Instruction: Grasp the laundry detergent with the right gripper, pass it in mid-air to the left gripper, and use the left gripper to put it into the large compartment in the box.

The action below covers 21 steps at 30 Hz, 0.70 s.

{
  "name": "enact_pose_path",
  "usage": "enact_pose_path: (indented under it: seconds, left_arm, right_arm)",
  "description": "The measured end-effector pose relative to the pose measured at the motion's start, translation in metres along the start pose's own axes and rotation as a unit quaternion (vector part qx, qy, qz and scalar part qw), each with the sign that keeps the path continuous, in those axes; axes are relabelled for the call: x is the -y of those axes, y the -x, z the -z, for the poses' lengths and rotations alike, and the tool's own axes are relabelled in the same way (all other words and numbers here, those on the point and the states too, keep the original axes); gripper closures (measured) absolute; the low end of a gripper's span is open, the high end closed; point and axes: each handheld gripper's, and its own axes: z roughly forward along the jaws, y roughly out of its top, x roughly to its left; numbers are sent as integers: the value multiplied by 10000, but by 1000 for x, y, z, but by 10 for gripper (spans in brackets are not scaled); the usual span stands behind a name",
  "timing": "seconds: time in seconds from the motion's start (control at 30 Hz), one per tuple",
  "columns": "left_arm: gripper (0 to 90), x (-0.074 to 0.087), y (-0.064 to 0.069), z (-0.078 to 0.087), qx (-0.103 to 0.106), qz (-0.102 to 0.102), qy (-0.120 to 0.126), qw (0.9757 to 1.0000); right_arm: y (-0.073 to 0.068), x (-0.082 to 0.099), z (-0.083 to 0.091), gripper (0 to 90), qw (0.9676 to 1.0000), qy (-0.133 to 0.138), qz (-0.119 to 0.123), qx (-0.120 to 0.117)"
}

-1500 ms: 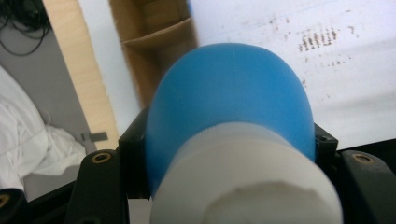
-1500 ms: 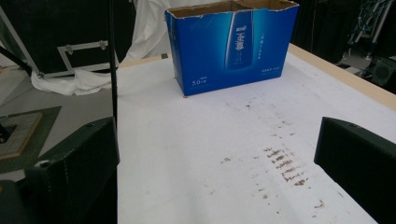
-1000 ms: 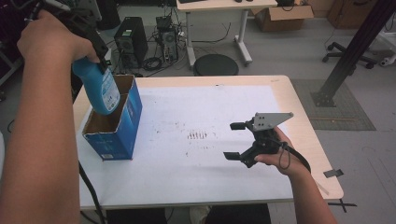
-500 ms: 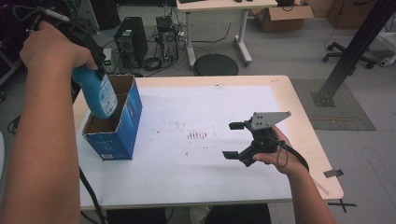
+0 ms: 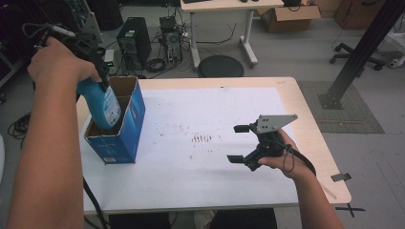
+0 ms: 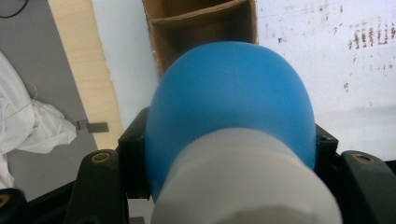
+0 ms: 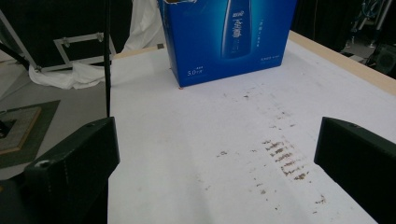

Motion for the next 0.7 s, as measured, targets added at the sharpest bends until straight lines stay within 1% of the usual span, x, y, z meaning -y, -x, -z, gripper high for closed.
enact_pose_path:
  seconds: [0.17,0.37,0.5,0.63,0.7]
  left_arm:
    - [380,0,-2,-16,62,20,-70,10000]
    - [380,-1,-2,-35,10,-7,-140,9999]
    - [380,-1,-3,-46,39,3,-137,9999]
    - [380,-1,-2,-55,22,-22,-174,9998]
    - [380,-1,-1,-60,1,2,-164,9999]
  right_arm:
    - [-1,1,-2,1,10000,11,-1,-22]
    - [-1,2,-3,1,10000,12,-9,-48]
    - [-1,2,-3,1,10000,15,-21,-50]
    - [-1,2,-2,1,10000,29,-6,-50]
    - [0,3,-2,1,10000,36,-21,-57]
